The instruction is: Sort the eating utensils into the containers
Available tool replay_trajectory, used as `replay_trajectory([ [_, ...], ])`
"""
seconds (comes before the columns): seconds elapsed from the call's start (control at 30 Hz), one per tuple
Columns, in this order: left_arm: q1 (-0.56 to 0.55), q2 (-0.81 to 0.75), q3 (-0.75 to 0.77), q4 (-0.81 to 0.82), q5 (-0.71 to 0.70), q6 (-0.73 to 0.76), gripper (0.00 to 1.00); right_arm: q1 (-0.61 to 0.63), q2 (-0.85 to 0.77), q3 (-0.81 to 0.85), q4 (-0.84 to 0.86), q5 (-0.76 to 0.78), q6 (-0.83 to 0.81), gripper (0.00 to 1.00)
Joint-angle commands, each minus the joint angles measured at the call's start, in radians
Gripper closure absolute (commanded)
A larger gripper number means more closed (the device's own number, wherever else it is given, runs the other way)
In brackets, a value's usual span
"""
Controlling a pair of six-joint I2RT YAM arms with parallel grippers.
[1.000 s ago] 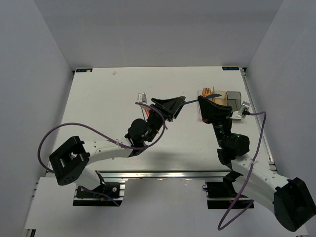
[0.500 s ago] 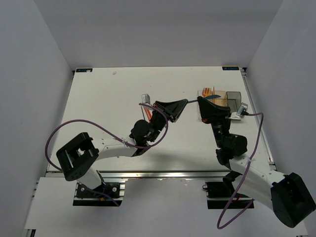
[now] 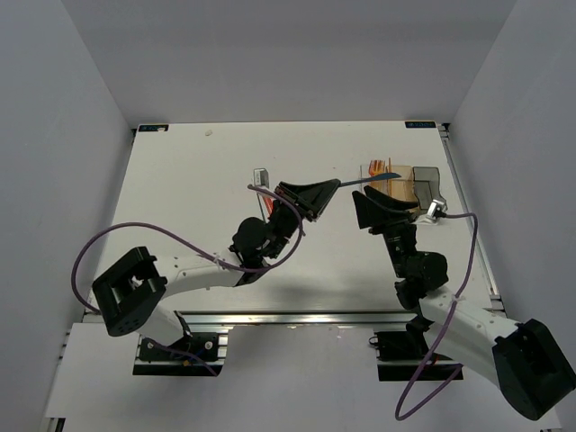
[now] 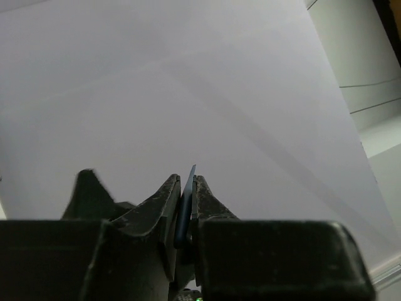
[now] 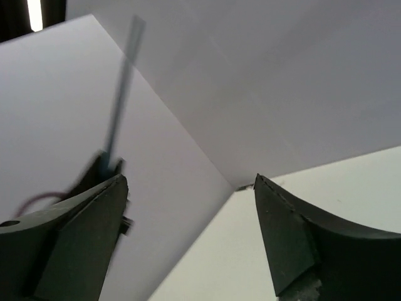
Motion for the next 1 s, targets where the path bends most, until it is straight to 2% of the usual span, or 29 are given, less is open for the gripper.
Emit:
replay_trajectory([
  [0.0, -0.006, -0.093, 0.02, -0.012, -0.013, 0.08, 1.0, 0.001, -0.037, -0.028, 0.442, 0.018, -0.043, 0.11],
  [0.1, -0.006, -0.145, 0.054, -0.148, -0.031, 0.178, 1.0, 0.0, -0.111, -0.05, 0.344, 0.04, -0.069, 0.11],
  [0.17, -0.006, -0.194, 0.13, -0.396, -0.075, 0.243, 1.0, 0.0, -0.213, -0.07, 0.258, 0.032, -0.098, 0.11],
  [0.2, -0.006, -0.206, 0.164, -0.487, -0.092, 0.31, 1.0, 0.0, -0.258, -0.068, 0.082, 0.024, -0.141, 0.11],
  [0.23, -0.005, -0.22, 0.201, -0.667, -0.105, 0.348, 1.0, 0.0, -0.358, -0.023, -0.059, -0.006, -0.165, 0.11],
  [0.27, -0.005, -0.222, 0.283, -0.767, -0.14, 0.422, 1.0, 0.0, -0.402, 0.031, -0.235, -0.035, -0.199, 0.11],
  [0.3, -0.005, -0.219, 0.331, -0.858, -0.148, 0.451, 1.0, 0.0, -0.422, 0.101, -0.407, -0.072, -0.318, 0.11],
  [0.33, -0.005, -0.214, 0.375, -1.042, -0.161, 0.483, 1.0, 0.0, -0.416, 0.246, -0.705, -0.171, -0.39, 0.11],
  [0.4, -0.005, -0.187, 0.507, -1.296, -0.166, 0.563, 1.0, 0.0, -0.346, 0.385, -0.957, -0.264, -0.568, 0.11],
  [0.43, -0.005, -0.176, 0.549, -1.37, -0.157, 0.585, 1.0, 0.0, -0.312, 0.46, -1.21, -0.335, -0.634, 0.11],
  [0.47, -0.005, -0.146, 0.592, -1.442, -0.143, 0.629, 1.0, 0.0, -0.275, 0.592, -1.308, -0.392, -0.696, 0.11],
  [0.53, -0.005, -0.11, 0.707, -1.621, -0.077, 0.666, 1.0, 0.0, -0.176, 0.715, -1.508, -0.495, -0.806, 0.11],
  [0.57, -0.005, -0.095, 0.736, -1.662, -0.045, 0.71, 1.0, 0.001, -0.152, 0.783, -1.578, -0.515, -0.815, 0.12],
  [0.6, -0.005, -0.078, 0.77, -1.72, 0.046, 0.732, 1.0, 0.003, -0.123, 0.8, -1.588, -0.551, -0.827, 0.16],
  [0.67, -0.006, -0.082, 0.779, -1.75, 0.096, 0.784, 1.0, 0.001, -0.105, 0.847, -1.62, -0.577, -0.847, 0.18],
  [0.7, -0.006, -0.114, 0.757, -1.741, 0.165, 0.803, 1.0, 0.003, -0.085, 0.866, -1.64, -0.597, -0.862, 0.17],
  [0.83, -0.006, -0.197, 0.7, -1.707, 0.312, 0.907, 1.0, 0.001, -0.017, 0.961, -1.763, -0.87, -0.948, 0.19],
  [0.9, -0.006, -0.225, 0.68, -1.71, 0.313, 0.922, 1.0, 0.0, -0.007, 0.973, -1.783, -0.997, -0.966, 0.24],
  [0.93, -0.006, -0.231, 0.672, -1.709, 0.313, 0.93, 1.0, 0.001, -0.008, 0.972, -1.785, -1.013, -0.966, 0.25],
  [0.97, -0.006, -0.234, 0.666, -1.705, 0.313, 0.942, 1.0, 0.001, -0.01, 0.967, -1.783, -1.026, -0.962, 0.3],
])
